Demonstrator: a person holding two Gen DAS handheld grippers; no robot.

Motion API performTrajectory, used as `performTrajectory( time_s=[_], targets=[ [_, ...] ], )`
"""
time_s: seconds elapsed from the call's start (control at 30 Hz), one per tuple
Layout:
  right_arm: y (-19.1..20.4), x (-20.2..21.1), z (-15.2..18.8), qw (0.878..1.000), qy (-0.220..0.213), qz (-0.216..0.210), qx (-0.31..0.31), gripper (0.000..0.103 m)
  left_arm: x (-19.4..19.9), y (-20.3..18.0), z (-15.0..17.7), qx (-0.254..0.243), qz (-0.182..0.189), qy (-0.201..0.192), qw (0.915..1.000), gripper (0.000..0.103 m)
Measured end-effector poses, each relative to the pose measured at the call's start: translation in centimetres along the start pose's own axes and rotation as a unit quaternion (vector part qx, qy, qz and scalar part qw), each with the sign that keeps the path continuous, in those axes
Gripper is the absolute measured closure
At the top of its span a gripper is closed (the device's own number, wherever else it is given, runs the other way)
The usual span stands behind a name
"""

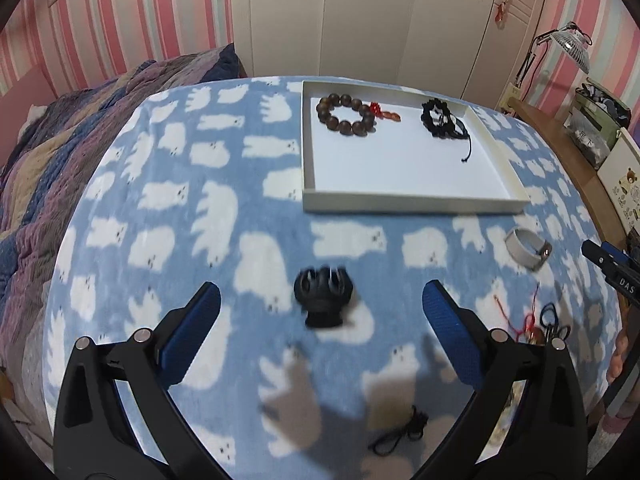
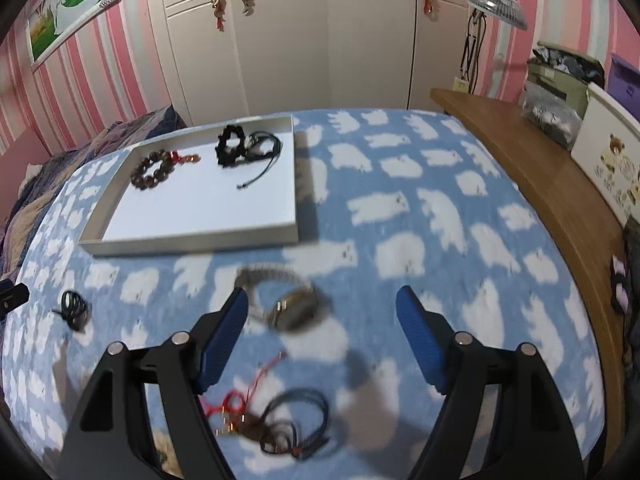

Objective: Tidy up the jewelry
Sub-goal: 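Open both tools and withdraw them from the tray toward the remaining jewelry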

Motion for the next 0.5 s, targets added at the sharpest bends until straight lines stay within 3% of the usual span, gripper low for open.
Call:
performTrajectory(
  time_s=[0.5],
  targets=[
    [-0.8, 3.8, 3.0, 1.0, -0.022, 0.015, -0.011, 0.026, 2.0, -0.2, 4.2, 0.001, -0.001, -0.002, 1.0, 0.003]
  ],
)
Point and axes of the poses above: each gripper's, at about its wrist camera, not at the fingertips, and x roughly against the way its jaws point, y to its left, z to its underside, the point moved 9 cm from there along -x, roughly the way its jaws point, and after that the axes turned 7 degrees about -z, right-handed, at the moved point
